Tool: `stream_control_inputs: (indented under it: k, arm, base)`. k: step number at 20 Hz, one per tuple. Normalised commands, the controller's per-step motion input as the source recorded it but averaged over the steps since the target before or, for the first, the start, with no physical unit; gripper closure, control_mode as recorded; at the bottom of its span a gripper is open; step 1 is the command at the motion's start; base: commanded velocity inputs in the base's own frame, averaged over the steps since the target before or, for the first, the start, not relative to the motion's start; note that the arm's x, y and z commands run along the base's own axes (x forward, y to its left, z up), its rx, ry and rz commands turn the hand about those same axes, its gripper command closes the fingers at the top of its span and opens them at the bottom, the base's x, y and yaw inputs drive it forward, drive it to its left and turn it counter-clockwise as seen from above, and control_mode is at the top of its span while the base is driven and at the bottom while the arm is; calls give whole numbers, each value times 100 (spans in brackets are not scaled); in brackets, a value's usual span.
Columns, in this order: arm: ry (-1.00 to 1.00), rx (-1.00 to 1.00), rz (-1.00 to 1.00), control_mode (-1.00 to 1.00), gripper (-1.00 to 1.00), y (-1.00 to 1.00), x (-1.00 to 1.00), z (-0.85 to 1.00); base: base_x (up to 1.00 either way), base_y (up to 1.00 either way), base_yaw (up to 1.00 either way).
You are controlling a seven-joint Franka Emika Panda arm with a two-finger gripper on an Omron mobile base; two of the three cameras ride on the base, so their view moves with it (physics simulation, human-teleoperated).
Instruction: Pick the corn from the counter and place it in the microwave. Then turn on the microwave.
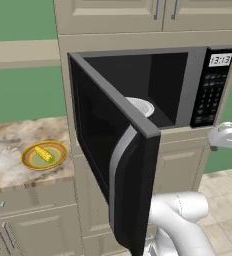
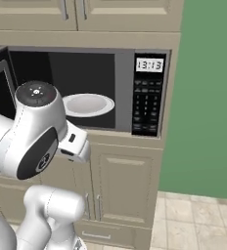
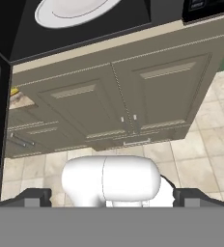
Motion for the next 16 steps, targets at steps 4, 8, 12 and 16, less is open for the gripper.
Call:
stream_control_inputs:
  k: [4, 8, 12, 16]
  arm:
    - [0, 0, 0, 100, -100, 0, 0, 0]
    - [0, 0, 0, 100, -100, 0, 0, 0]
    - [0, 0, 0, 100, -100, 0, 0, 0]
    - [0, 0, 0, 100, -100, 0, 0, 0]
  base:
    - [-47, -24, -4]
    - [-61, -12, -4]
    - [-58, -9, -3]
    - [-52, -5, -2]
